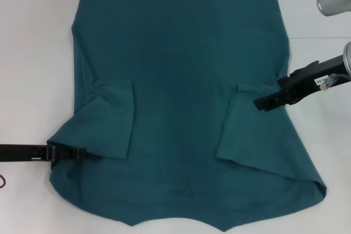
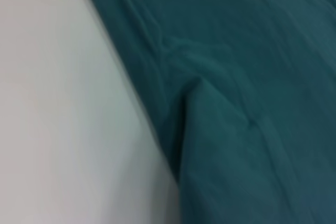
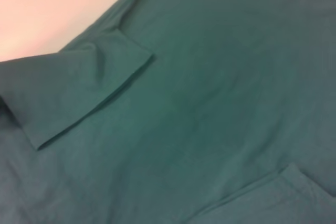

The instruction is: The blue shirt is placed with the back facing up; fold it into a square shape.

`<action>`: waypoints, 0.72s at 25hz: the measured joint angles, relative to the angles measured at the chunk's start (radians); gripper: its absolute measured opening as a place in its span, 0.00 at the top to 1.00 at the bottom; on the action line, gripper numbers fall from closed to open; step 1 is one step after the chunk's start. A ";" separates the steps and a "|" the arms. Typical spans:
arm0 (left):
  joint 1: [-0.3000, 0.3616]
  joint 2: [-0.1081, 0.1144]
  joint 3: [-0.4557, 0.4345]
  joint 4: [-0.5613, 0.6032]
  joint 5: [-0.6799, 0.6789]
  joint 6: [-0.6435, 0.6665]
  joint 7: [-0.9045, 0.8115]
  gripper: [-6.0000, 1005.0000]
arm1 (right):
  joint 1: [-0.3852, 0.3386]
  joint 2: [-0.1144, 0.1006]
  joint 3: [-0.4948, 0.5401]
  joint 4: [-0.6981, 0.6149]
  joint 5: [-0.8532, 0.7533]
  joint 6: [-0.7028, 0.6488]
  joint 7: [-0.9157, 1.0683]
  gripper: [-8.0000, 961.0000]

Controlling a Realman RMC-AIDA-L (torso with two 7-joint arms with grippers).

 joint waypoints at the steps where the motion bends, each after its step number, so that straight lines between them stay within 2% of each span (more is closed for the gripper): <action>1: 0.000 -0.003 0.001 0.002 -0.001 0.004 0.005 0.17 | -0.001 0.000 0.000 0.000 -0.001 0.002 0.001 0.06; 8: 0.005 -0.007 -0.004 0.006 -0.013 0.001 0.033 0.27 | -0.015 0.000 0.002 0.000 -0.001 0.004 -0.001 0.06; 13: 0.004 -0.007 -0.008 0.031 -0.018 0.006 0.033 0.52 | -0.022 0.000 0.002 0.000 -0.001 0.004 0.000 0.06; 16: 0.006 -0.007 -0.008 0.052 -0.033 0.017 0.033 0.75 | -0.023 -0.001 0.002 0.000 -0.001 0.005 0.000 0.07; 18: 0.009 -0.007 -0.008 0.064 -0.046 0.023 0.033 0.83 | -0.023 -0.001 0.002 0.000 -0.001 0.005 0.001 0.07</action>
